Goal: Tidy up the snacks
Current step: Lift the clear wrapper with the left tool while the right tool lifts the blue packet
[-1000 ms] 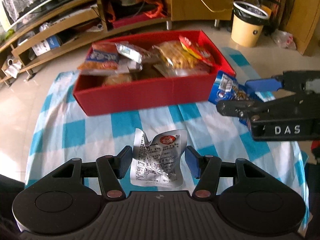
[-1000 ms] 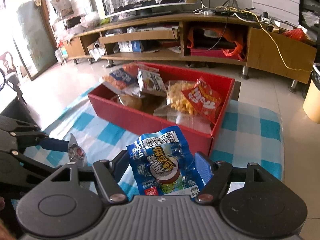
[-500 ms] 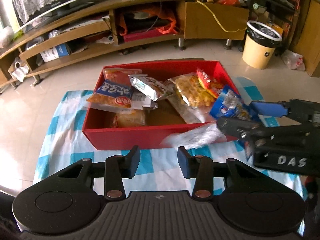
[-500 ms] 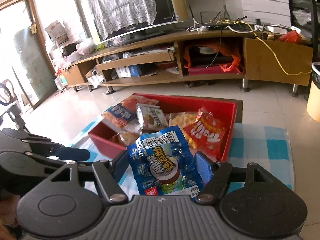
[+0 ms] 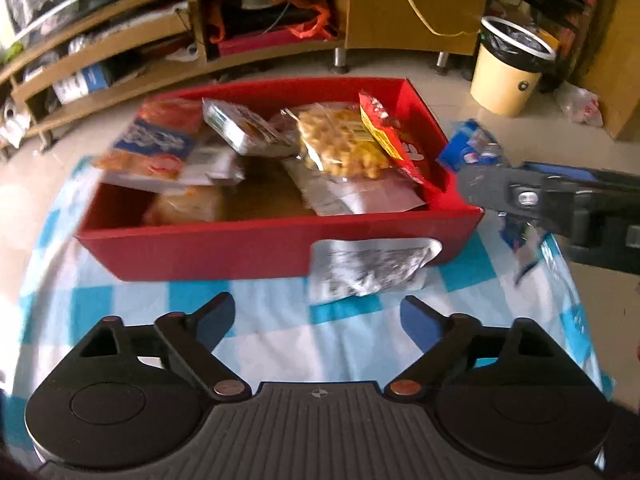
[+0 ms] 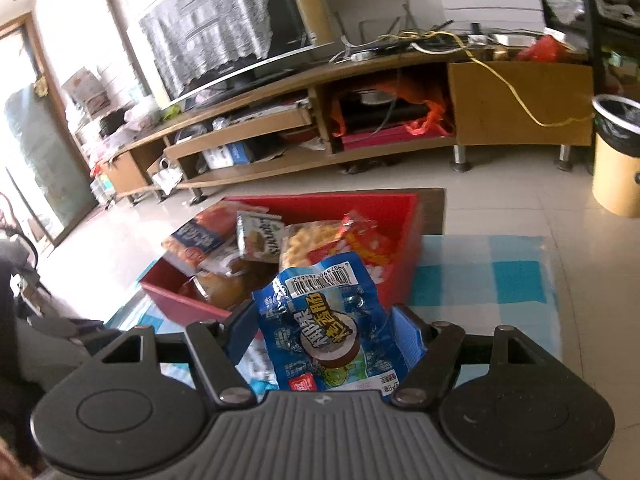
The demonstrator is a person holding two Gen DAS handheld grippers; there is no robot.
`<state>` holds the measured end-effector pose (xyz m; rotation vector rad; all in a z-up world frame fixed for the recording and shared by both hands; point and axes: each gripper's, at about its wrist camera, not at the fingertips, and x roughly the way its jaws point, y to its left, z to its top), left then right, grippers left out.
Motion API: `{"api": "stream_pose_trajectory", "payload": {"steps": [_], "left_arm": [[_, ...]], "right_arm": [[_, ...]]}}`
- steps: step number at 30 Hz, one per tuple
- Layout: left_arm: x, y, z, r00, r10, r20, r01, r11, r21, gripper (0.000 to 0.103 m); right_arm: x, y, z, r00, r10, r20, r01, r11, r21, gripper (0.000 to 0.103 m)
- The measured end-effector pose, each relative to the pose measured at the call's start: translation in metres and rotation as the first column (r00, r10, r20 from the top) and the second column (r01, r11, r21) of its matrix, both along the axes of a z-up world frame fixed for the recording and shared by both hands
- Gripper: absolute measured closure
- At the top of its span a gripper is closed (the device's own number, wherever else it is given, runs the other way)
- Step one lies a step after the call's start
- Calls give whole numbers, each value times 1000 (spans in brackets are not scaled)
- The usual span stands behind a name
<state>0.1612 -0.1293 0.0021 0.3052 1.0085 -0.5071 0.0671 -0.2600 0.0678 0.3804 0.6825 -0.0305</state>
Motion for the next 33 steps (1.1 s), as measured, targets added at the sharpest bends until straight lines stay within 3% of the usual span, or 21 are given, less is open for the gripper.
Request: {"api": "stream_pose_trajectory", "payload": {"steps": [3, 7, 10, 14, 16, 17, 20, 22, 24, 25, 29, 30, 31, 33], "left_arm": [[8, -6, -10, 993, 112, -27, -113, 993, -45, 9], [11, -9, -15, 961, 272, -46, -276, 951, -138, 10], [6, -18, -22, 955, 294, -29, -296, 947, -122, 6], [3, -12, -20, 943, 331, -31, -333, 935, -124, 11], [-5, -2, -17, 947, 322, -6, -321, 943, -85, 15], [-9, 2, -17, 950, 311, 3, -311, 950, -36, 27], [-24, 16, -34, 964, 261, -44, -256, 961, 103, 31], [-38, 29, -30, 966, 258, -14, -256, 962, 97, 30], [-41, 29, -19, 969, 245, 32, -246, 967, 61, 22], [-38, 23, -14, 975, 218, 41, -220, 975, 43, 17], [-17, -8, -9, 984, 160, 81, -161, 987, 8, 14], [-13, -16, -12, 985, 156, 78, -156, 988, 0, 13], [-11, -21, -16, 983, 164, 81, -165, 986, 0, 3], [-12, -28, -21, 975, 185, 120, -185, 983, -15, 0]], "right_arm": [[-9, -12, 2, 1000, -20, 14, 20, 999, 31, 35], [-19, -22, 7, 999, -33, 39, 31, 998, 55, 35], [-24, -28, 10, 998, -40, 56, 36, 996, 79, 35], [-30, -30, 11, 997, -40, 65, 33, 995, 98, 35], [-33, -31, 11, 998, -36, 60, 29, 993, 112, 35], [-33, -31, 11, 998, -35, 59, 28, 993, 116, 35], [-35, -30, 13, 997, -32, 67, 23, 991, 131, 35], [-37, -30, 15, 997, -28, 78, 17, 990, 137, 35], [-39, -29, 16, 996, -25, 84, 13, 991, 135, 35], [-39, -29, 16, 996, -22, 83, 11, 991, 134, 35], [-35, -28, 13, 997, -23, 69, 14, 991, 133, 35], [-34, -28, 13, 997, -25, 68, 16, 991, 134, 35], [-34, -30, 12, 997, -28, 67, 19, 991, 135, 35], [-33, -32, 12, 997, -31, 67, 22, 990, 136, 35]]}}
